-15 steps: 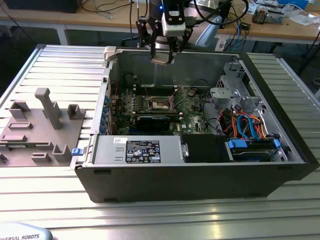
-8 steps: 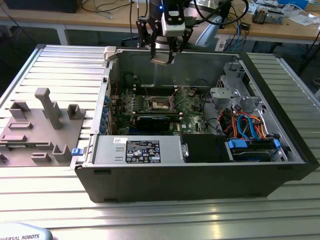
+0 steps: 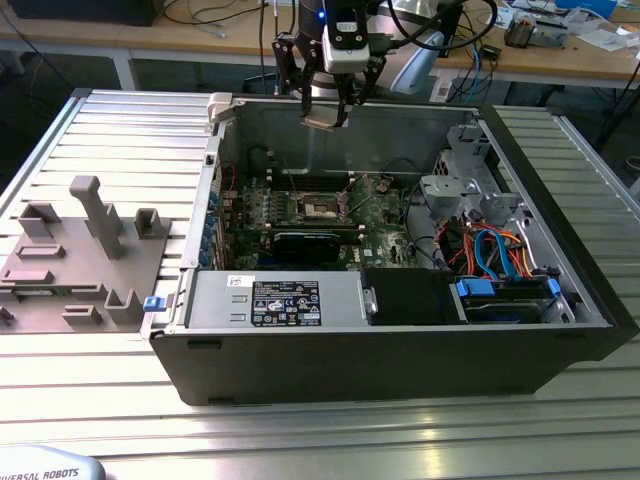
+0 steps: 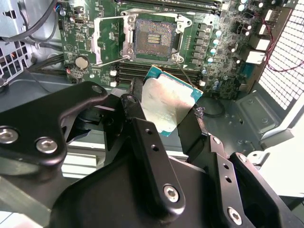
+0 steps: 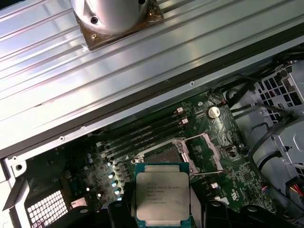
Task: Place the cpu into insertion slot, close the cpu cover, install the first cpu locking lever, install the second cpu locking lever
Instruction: 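Place the cpu into insertion slot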
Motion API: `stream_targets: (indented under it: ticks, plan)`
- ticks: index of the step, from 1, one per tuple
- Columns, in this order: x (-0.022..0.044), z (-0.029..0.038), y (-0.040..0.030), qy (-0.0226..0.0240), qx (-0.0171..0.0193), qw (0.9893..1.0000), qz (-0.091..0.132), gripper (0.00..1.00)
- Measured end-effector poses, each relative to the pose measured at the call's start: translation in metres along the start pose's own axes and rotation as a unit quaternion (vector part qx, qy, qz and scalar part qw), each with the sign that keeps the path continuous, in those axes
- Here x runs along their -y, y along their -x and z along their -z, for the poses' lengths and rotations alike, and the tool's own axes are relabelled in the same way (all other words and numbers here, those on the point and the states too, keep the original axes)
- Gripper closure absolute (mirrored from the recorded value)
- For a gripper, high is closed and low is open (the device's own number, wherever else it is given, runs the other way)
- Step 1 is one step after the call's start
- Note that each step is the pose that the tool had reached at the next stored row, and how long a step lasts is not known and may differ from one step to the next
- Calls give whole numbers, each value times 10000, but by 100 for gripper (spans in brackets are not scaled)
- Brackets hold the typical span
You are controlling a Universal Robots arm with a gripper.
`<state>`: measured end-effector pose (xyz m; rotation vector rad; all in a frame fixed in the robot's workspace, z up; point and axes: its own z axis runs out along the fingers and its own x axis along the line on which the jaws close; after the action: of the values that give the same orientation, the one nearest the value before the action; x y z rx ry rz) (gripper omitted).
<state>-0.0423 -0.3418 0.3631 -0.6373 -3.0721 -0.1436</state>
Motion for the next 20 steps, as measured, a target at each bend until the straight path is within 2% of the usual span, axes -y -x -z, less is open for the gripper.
stream_targets:
  ticks: [20]
  plan:
    - [0,0,0,3,15,9999,-171,46]
